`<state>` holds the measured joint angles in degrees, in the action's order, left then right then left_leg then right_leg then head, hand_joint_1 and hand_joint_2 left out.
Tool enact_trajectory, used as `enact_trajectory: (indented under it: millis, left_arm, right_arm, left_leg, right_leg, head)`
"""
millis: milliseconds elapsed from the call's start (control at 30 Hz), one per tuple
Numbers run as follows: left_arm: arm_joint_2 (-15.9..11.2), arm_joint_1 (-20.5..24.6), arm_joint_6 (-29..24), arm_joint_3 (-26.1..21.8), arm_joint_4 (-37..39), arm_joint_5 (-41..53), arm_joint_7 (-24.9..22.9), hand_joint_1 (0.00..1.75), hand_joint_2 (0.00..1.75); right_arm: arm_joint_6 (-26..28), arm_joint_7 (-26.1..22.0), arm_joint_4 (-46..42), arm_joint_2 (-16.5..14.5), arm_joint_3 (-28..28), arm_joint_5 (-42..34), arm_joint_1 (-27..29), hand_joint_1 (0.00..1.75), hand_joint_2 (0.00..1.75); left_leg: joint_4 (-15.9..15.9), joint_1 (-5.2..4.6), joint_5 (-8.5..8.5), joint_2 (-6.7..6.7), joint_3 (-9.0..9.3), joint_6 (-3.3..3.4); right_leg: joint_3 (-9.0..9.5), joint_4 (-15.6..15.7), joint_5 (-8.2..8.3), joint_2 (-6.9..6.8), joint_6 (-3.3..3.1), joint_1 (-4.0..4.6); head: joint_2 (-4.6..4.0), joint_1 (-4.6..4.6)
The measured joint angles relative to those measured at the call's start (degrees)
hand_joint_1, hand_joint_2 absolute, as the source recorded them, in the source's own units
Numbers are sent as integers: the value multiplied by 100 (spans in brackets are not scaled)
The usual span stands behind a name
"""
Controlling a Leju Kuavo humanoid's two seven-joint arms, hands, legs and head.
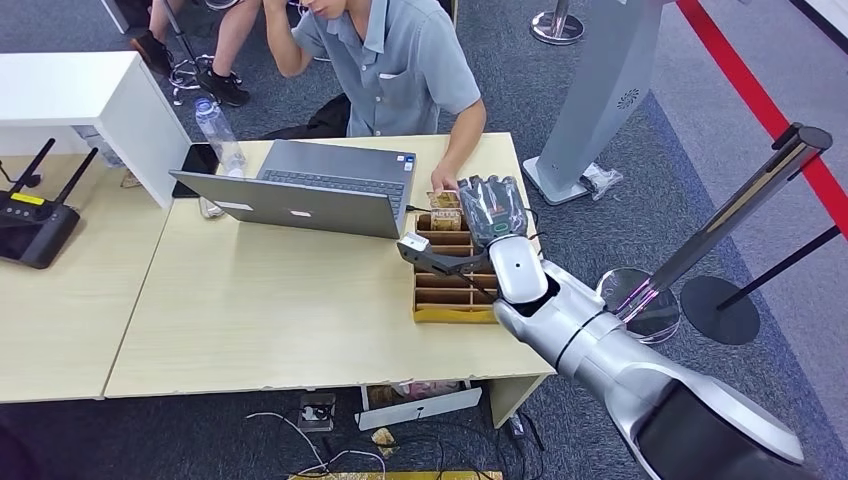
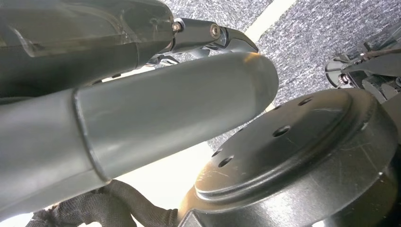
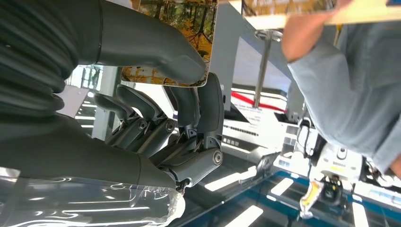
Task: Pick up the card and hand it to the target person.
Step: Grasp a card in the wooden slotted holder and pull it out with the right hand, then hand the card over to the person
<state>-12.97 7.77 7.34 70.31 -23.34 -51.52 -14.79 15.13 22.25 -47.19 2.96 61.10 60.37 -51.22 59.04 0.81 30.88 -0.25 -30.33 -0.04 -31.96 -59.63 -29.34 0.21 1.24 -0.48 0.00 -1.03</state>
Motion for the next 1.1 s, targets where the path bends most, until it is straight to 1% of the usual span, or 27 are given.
enact_trajectory:
  millis: [300, 500, 667, 1100]
  left_arm:
    - [-13, -82, -62, -2, 0, -33, 21, 0, 0]
    - [-11, -94, -74, -2, -2, -56, 21, 0, 0]
    - [-10, -92, -63, -2, -2, -63, 19, 0, 0]
    - [-10, -80, -38, -2, -2, -74, 3, 0, 0]
  right_arm:
    - [80, 158, -1037, 260, -61, 233, -154, 175, 175]
    - [158, 162, -1582, 360, -143, 261, -210, 175, 175]
    - [243, 73, -1735, 386, -209, 182, -206, 175, 175]
    - [337, -141, -1739, 374, -220, -142, -100, 175, 175]
  left_leg:
    - [1, 0, 0, 0, 1, 0]
    - [0, 0, 0, 0, 1, 0]
    - [0, 0, 0, 0, 1, 0]
    - [0, 0, 0, -1, -1, 0]
  right_leg:
    - [0, 0, 0, 1, 0, 0]
    - [0, 0, 0, 1, 0, 0]
    - [0, 0, 0, 1, 0, 0]
    - [0, 0, 0, 0, 0, 0]
  head:
    - [0, 1]
    - [0, 1]
    - [0, 1]
    - [0, 1]
